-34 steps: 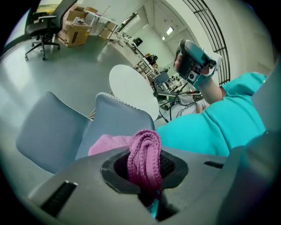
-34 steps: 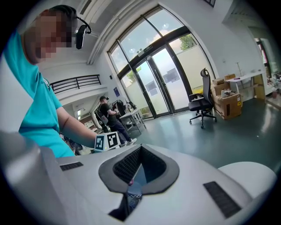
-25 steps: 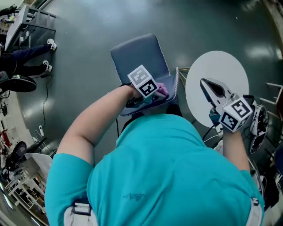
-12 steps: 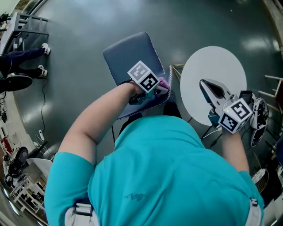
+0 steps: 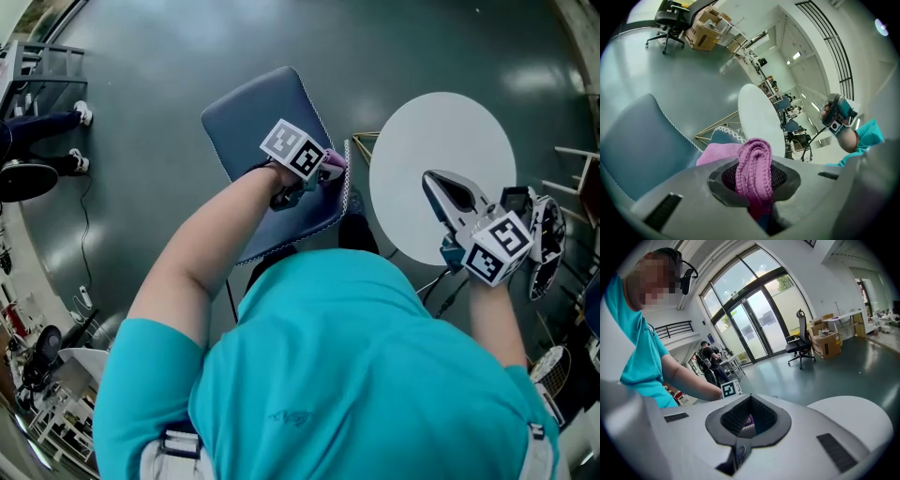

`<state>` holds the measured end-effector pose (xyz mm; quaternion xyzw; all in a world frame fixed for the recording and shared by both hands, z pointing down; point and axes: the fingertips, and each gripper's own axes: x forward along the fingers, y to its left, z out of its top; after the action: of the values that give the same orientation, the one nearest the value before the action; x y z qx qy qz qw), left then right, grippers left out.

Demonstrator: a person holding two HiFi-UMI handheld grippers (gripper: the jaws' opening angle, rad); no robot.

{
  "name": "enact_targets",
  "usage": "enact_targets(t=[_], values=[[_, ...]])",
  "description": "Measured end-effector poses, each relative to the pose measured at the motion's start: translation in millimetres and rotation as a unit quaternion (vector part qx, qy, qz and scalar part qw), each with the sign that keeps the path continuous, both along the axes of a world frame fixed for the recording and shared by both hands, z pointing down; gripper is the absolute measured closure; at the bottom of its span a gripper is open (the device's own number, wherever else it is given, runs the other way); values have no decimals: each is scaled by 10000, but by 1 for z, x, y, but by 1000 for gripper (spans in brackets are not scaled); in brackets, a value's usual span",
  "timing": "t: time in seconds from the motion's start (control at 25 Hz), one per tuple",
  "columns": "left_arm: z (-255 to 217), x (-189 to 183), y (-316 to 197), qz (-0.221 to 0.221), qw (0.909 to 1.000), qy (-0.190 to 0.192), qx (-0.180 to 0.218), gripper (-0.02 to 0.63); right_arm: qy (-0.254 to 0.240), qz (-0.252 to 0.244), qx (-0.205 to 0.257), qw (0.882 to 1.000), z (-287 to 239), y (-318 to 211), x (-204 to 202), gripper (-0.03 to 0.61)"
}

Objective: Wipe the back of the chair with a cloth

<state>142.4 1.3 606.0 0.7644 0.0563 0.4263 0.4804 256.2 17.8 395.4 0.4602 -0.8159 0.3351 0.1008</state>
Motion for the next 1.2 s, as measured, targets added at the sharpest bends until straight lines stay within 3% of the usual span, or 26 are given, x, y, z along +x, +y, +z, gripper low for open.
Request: enact_targets(t=[0.48,0.72,0.8,0.88,1.08,1.2], values=[[58,13,-19,-309,9994,-122,-110,555,125,-171,-267,9994,22,-5,2,586],[56,-3,-44,-1111,9937,119,26,554,190,-555,-300,9978,34,-34,-23,586],[41,-33,-54,-1348,9906,213,111,554,212,-740,-273,9967,35,-48,-43,586],[26,-79,-58,-1300,9907,119,372,555,238,-858,-219,9958,33,-62,-69,586],[11,-225,-51,-890,9897,-537,981,555,445,-1003,-114,9939,46,-105,-147,586],[15,-293,-45,-563,9858,-1012,1218,554,658,-1068,-88,9921,66,-133,-183,586]])
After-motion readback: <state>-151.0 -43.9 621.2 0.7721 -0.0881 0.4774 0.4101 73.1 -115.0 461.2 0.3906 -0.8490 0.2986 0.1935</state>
